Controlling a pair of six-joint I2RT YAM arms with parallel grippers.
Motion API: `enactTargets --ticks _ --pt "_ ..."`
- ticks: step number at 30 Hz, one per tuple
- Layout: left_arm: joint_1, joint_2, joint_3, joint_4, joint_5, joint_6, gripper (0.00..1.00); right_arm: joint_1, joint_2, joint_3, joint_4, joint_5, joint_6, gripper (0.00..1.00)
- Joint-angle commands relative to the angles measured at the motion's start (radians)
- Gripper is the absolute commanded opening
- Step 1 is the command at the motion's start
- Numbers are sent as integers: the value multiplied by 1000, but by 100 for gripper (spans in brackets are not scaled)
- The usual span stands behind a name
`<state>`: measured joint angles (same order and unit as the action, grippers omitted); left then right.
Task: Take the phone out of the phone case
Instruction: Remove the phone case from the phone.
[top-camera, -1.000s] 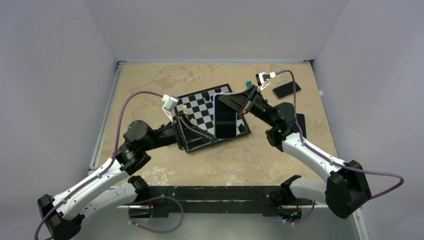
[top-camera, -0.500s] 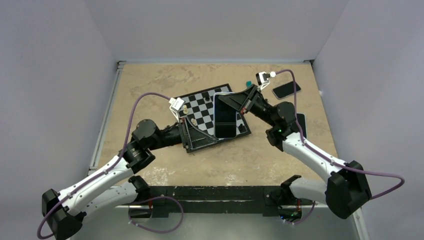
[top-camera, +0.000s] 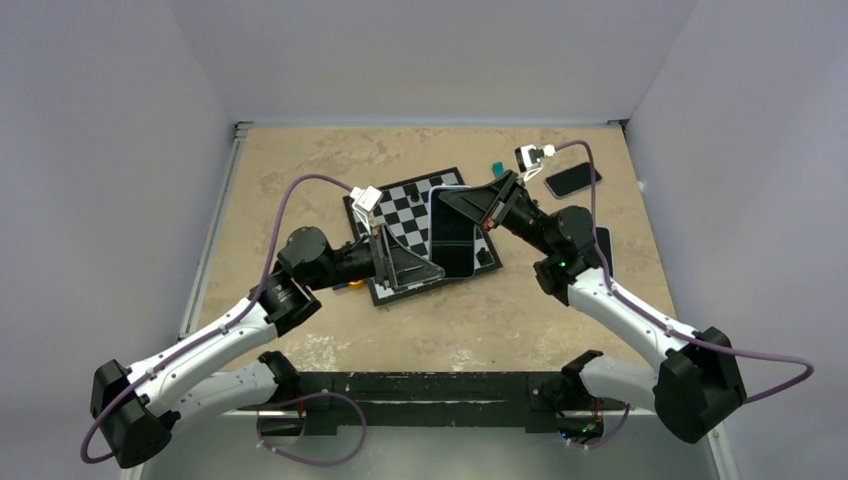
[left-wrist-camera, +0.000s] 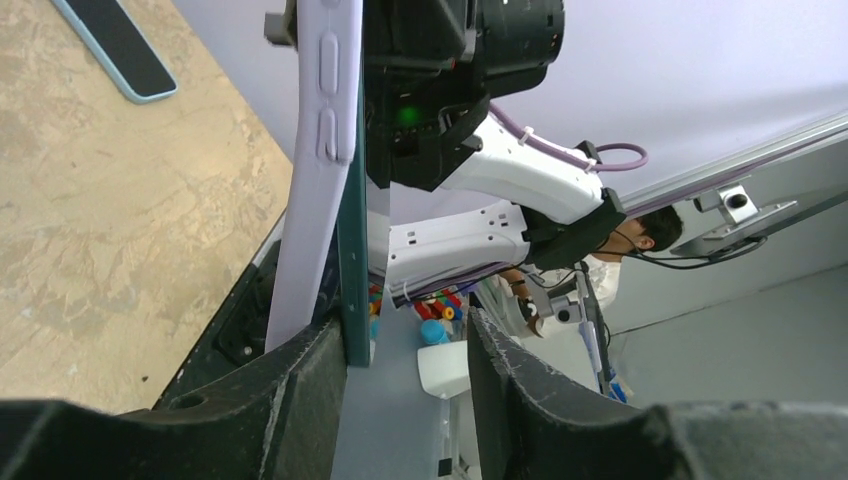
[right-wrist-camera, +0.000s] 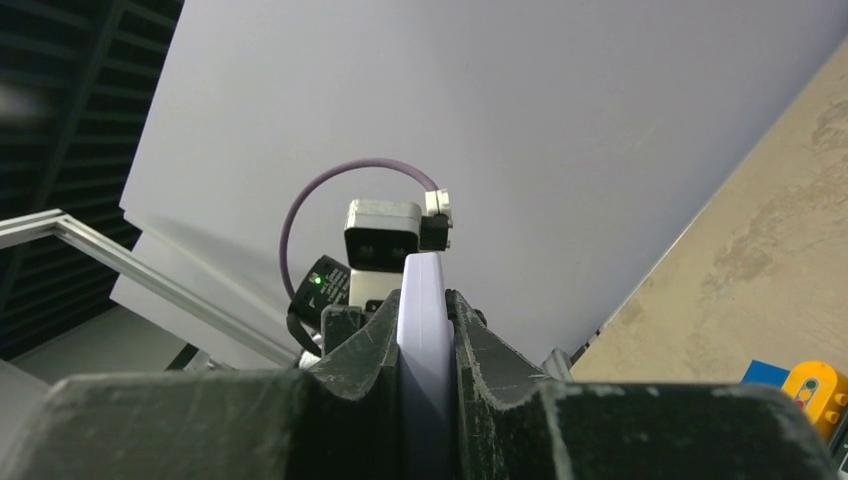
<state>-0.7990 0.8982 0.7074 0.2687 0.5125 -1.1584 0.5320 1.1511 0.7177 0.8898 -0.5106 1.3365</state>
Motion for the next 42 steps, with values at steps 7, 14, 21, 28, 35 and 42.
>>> enactTargets --ticks 7,14,21,28,35,42 --pt "-1 122 117 189 -42 18 27 71 -93 -19 -14 38 -93 0" --pt "20 83 106 161 -60 -3 0 61 -108 91 -411 -107 -324 40" --pt "75 11 123 100 -51 -62 0 1 -247 38 -500 -223 -425 76" --pt "113 -38 120 93 -40 -114 0 -40 -347 -89 -355 -247 -345 69" --pt "118 -45 115 111 -38 -143 0 -34 -272 -81 -257 -280 -329 40" --pt "118 -33 114 136 -14 -157 0 -3 -204 -46 -188 -271 -305 40"
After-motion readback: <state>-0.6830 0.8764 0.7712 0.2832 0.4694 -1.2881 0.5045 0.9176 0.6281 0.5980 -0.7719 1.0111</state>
